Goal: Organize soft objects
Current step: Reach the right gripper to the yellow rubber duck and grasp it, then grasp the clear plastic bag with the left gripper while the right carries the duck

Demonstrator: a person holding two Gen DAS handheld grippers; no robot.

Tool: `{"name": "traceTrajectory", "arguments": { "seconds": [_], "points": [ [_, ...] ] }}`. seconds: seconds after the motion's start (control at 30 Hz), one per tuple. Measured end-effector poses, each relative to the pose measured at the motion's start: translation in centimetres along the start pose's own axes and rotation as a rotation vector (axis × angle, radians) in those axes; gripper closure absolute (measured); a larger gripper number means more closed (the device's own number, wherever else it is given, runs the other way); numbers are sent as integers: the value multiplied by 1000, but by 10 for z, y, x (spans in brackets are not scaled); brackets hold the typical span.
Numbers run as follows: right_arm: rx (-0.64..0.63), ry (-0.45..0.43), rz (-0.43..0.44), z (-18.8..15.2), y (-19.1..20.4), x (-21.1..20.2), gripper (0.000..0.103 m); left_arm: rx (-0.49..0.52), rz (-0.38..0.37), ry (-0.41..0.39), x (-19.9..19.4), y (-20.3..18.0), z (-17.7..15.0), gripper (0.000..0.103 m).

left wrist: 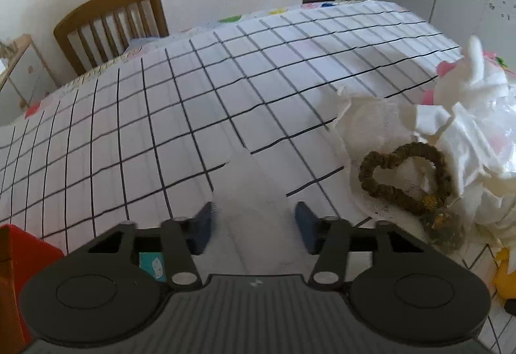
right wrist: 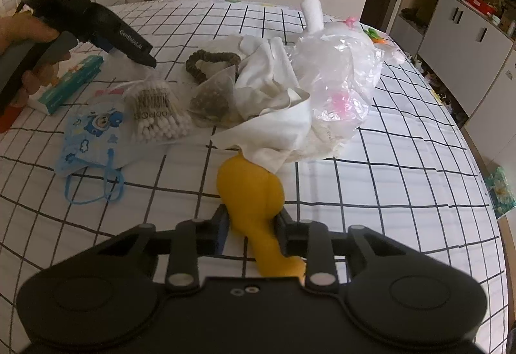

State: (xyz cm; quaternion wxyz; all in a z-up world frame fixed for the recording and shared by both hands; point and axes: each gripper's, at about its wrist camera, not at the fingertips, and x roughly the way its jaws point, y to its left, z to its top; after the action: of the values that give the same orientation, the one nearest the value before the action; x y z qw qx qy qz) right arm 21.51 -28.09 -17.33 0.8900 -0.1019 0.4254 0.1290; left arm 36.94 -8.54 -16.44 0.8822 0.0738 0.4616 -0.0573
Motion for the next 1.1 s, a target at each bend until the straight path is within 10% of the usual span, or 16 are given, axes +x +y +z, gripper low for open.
{"name": "traceTrajectory", "arguments": {
  "seconds": [0.23, 1.1],
  "points": [
    [31, -17, 51, -1, 1, -17, 81, 0, -36, -34, -18, -1, -5, 81],
    [-28, -139, 294, 81, 69, -83, 81, -176, -74, -139, -148, 86, -54, 85]
  ]
}}
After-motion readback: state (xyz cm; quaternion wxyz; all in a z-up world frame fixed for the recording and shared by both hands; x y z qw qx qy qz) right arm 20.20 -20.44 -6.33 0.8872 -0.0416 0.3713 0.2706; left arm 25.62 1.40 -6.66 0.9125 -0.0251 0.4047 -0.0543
